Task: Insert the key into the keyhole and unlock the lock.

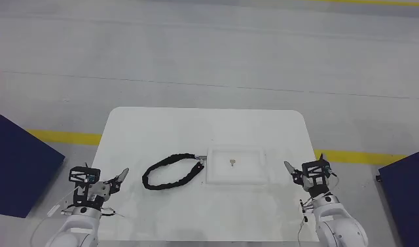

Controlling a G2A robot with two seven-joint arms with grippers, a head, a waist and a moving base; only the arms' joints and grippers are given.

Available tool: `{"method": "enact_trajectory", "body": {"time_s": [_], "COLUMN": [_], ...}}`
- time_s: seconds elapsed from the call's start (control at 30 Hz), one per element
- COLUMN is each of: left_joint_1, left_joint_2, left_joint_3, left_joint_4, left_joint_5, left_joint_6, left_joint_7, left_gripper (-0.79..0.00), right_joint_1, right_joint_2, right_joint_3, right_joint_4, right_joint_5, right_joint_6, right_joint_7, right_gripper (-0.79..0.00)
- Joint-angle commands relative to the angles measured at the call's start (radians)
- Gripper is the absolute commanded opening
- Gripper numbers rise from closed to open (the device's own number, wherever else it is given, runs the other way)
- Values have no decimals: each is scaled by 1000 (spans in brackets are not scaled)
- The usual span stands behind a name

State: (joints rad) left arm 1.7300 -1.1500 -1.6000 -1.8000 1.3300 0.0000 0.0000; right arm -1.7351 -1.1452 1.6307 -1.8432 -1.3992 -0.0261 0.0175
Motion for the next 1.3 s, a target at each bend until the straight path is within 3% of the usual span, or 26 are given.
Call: {"method": "enact_trajectory", "body": {"time_s": [0.0,0.2,0.47,0.87,0.97,1.27], "left_joint_1": [0,0,0,0,0,0], "left_joint_2": [0,0,0,0,0,0], "left_joint_3": [0,0,0,0,0,0], "left_joint_4": [0,0,0,0,0,0], "left_joint_5": [0,0,0,0,0,0], "left_joint_6": [0,0,0,0,0,0], "left_joint_7": [0,0,0,0,0,0], "left_gripper": [0,0,0,0,0,0], "right_joint_1": [-2,34,158,513,607,870], "right_joint_2": [3,21,42,43,33,26], "right_joint_3": [17,56,25,-195,-267,-577], "right_joint_4": [-30,-140,-237,-192,-154,135], "right_joint_5": [-26,-184,-337,-269,-183,42], "right_joint_6": [-25,-177,-463,-820,-845,-745], "right_joint_7": [30,219,466,834,931,1032], "right_gripper": [0,0,0,0,0,0]}}
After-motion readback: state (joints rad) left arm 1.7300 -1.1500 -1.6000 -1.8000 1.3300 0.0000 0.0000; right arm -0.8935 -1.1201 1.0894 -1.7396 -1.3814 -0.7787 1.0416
